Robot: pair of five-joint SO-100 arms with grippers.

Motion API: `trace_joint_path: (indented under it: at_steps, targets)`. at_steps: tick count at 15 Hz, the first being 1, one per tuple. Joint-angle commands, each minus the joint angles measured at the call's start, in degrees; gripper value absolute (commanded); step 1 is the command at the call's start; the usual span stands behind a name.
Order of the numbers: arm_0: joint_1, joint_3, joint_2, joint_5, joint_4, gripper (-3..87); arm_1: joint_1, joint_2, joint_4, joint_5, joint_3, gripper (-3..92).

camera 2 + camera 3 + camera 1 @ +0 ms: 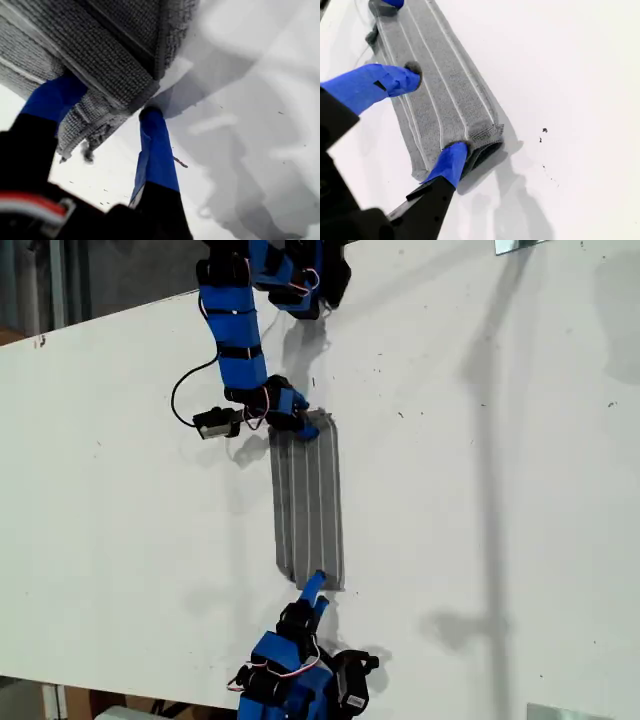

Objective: Grasp corners of a square towel and fold twice.

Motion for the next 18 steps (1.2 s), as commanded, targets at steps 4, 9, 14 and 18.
trace_joint_path:
  at_steps: [4,9,14,18]
  targets:
    - [1.3,-0.4,0.6,-1.6,-1.1,25.8,-0.4,1.2,7.7,5.3,-3.9,-0.1]
    - [1.6,0.1,-0.4,-1.5,-2.7,25.8,0.4,29.7,24.4,21.9,6.2,-0.1]
    - [1.3,-0.1,-1.9,-1.1,-3.3,25.8,-1.7,61.2,39.3,34.1,9.1,-0.1]
    - [1.7,-0.2,-4.2,-1.1,-5.6,25.8,1.1,56.0,31.1,19.9,1.3,-0.1]
